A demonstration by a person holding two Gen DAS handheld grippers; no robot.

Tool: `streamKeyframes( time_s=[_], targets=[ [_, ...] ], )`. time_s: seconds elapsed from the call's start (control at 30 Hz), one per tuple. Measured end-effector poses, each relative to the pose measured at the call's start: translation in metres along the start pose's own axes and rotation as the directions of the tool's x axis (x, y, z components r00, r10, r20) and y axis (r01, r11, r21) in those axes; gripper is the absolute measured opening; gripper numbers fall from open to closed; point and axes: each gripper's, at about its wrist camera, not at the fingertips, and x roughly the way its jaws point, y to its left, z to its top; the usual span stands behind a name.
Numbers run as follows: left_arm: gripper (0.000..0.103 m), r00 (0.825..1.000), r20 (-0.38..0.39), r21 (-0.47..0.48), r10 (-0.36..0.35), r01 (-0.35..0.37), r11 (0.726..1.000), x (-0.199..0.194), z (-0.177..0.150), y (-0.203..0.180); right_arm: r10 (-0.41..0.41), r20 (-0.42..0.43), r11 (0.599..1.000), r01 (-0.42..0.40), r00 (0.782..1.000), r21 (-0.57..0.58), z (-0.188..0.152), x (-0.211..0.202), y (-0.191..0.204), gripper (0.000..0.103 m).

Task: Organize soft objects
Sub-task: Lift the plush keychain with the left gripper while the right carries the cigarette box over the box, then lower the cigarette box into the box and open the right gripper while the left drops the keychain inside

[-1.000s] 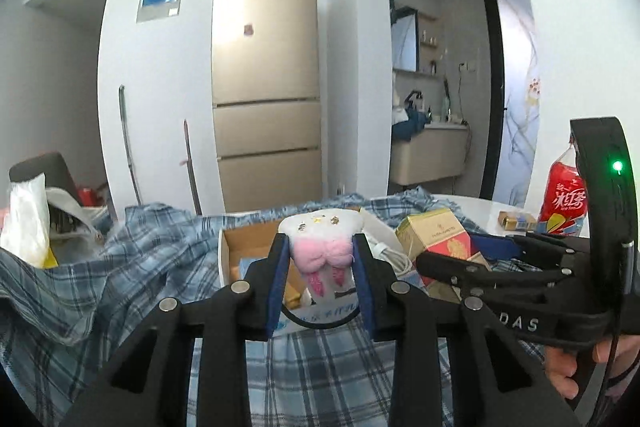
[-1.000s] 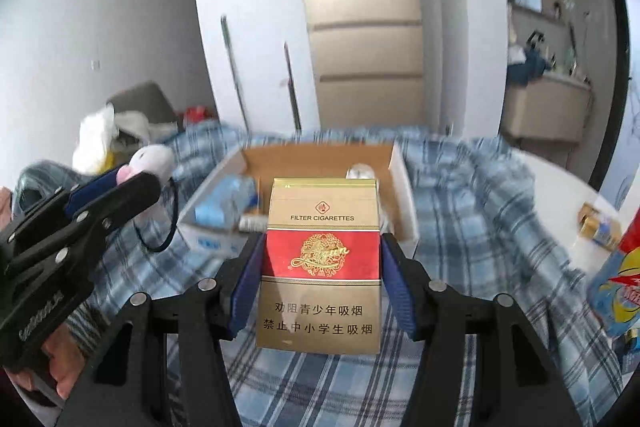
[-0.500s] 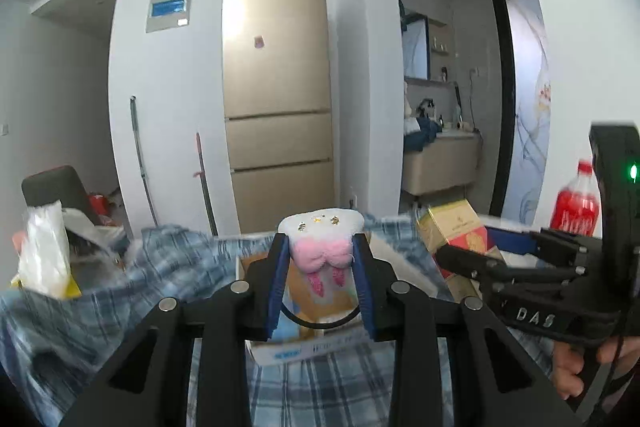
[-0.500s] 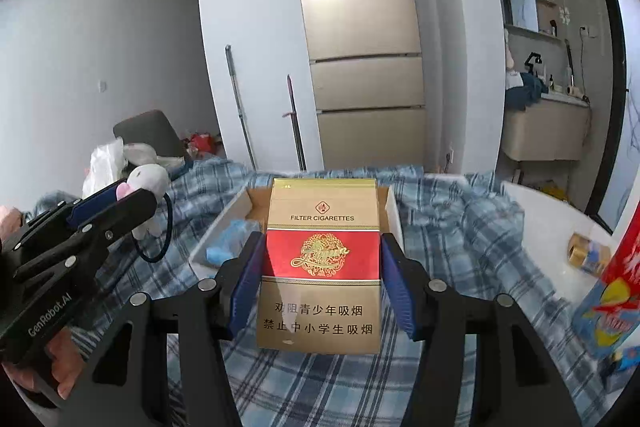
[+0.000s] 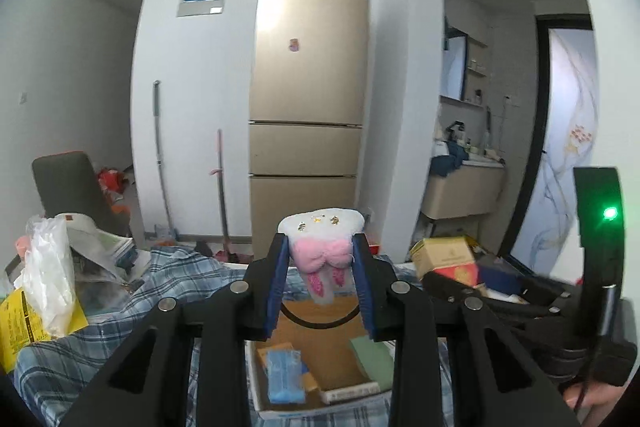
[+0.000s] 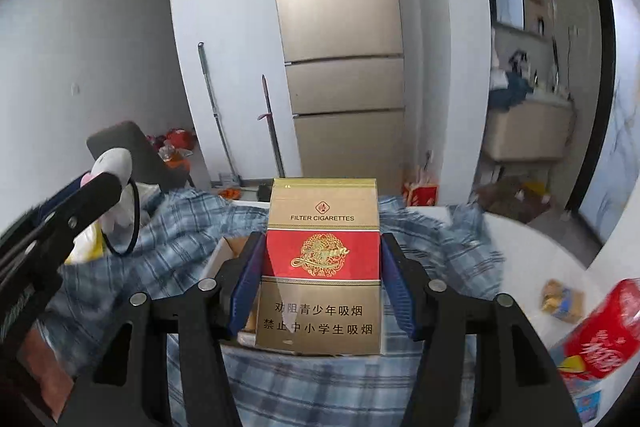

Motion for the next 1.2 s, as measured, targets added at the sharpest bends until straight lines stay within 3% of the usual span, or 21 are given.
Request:
streamKeyframes(
  time_s=[0.13,0.27,0.47,0.63,0.77,0.93,1.03,1.2],
  targets=[
    [0.033,0.999,-0.015,-0.027,0.029,-0.030,0.999,0.013,-0.003,0.022,0.080,-0.061,0.995,-0.076,0.995,0.064,-0.001,0.034,0.006,0.056],
    [0.033,0.998,-0.050,-0.058,0.048,-0.051,0.997,0.029,-0.013,0.040,0.064,-0.123,0.998,-0.064,0.990,0.003,-0.016,0.071,0.027,0.056],
    [0.033,0.992,-0.117,-0.067,0.052,-0.060,0.996,0.053,-0.030,0.052,0.099,-0.289,0.994,-0.106,0.952,-0.010,-0.047,0.122,0.041,0.056],
    [0.033,0.984,-0.167,-0.057,0.056,-0.067,0.996,0.067,-0.041,0.050,0.100,-0.344,0.994,-0.107,0.934,-0.002,-0.064,0.146,0.040,0.056],
    [0.033,0.981,-0.183,-0.045,0.063,-0.072,0.996,0.071,-0.046,0.047,0.073,-0.363,0.996,-0.088,0.929,-0.025,-0.070,0.157,0.041,0.056],
    [0.033,0.979,-0.190,-0.030,0.070,-0.077,0.997,0.075,-0.049,0.044,0.093,-0.372,0.995,-0.099,0.924,0.004,-0.069,0.159,0.037,0.059],
    [0.033,0.978,-0.197,-0.029,0.066,-0.073,0.997,0.076,-0.050,0.043,0.081,-0.349,0.997,-0.083,0.934,0.009,-0.068,0.156,0.034,0.068],
    [0.033,0.976,-0.211,-0.032,0.049,-0.057,0.998,0.078,-0.052,0.043,0.072,-0.314,0.997,-0.066,0.947,0.029,-0.059,0.141,0.021,0.068]
  ],
)
